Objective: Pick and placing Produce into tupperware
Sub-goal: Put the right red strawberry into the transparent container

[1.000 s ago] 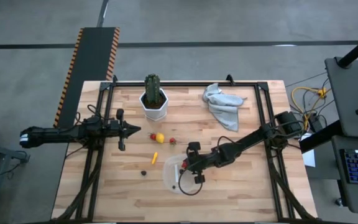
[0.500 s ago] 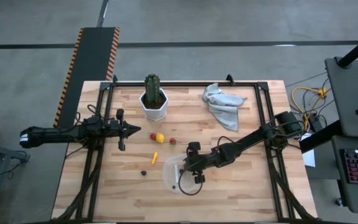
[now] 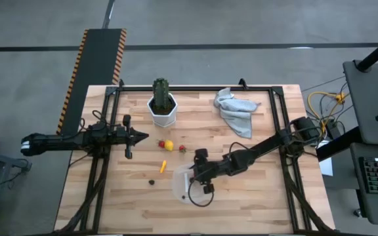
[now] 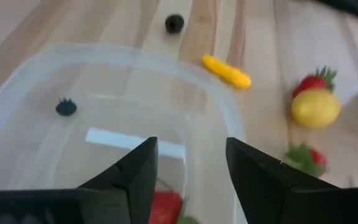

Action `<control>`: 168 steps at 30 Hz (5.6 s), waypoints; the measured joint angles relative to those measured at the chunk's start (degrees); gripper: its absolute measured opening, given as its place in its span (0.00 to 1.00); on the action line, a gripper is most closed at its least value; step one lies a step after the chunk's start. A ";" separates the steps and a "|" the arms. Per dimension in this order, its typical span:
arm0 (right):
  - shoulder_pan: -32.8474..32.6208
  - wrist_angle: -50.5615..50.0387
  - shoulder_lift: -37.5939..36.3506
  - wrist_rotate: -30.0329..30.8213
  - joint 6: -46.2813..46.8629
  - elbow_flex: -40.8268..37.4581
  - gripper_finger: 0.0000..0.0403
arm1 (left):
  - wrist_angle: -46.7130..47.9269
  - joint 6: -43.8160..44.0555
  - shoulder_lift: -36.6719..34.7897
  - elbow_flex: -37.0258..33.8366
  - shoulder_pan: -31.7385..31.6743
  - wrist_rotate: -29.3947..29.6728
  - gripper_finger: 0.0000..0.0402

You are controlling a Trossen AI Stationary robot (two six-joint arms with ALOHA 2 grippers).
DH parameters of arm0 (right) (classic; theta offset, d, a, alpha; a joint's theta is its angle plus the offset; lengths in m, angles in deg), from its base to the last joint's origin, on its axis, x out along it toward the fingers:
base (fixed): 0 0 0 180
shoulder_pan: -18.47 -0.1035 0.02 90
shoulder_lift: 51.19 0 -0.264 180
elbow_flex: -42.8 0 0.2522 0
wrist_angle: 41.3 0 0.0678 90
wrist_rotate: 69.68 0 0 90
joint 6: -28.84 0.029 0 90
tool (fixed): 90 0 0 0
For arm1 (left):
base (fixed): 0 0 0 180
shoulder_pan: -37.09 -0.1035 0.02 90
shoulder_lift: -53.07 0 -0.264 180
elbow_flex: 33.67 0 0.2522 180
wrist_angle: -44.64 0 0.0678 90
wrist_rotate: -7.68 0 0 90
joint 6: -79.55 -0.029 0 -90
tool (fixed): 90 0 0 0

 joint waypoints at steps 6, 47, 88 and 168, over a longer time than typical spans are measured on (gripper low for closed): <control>1.23 0.03 -0.12 2.17 -4.83 2.40 0.44 | 0.00 0.01 0.04 0.00 0.00 0.00 0.00; 15.14 4.01 10.36 -10.56 -34.03 2.78 0.36 | -0.02 0.00 0.13 0.00 -0.02 0.04 0.00; 18.69 3.96 7.67 -20.27 -47.22 2.86 0.32 | 0.02 -0.02 0.76 0.00 -0.02 0.04 0.00; 21.55 7.96 12.93 -26.73 -47.55 3.17 0.28 | 0.00 -0.02 1.42 0.00 -0.02 0.04 0.00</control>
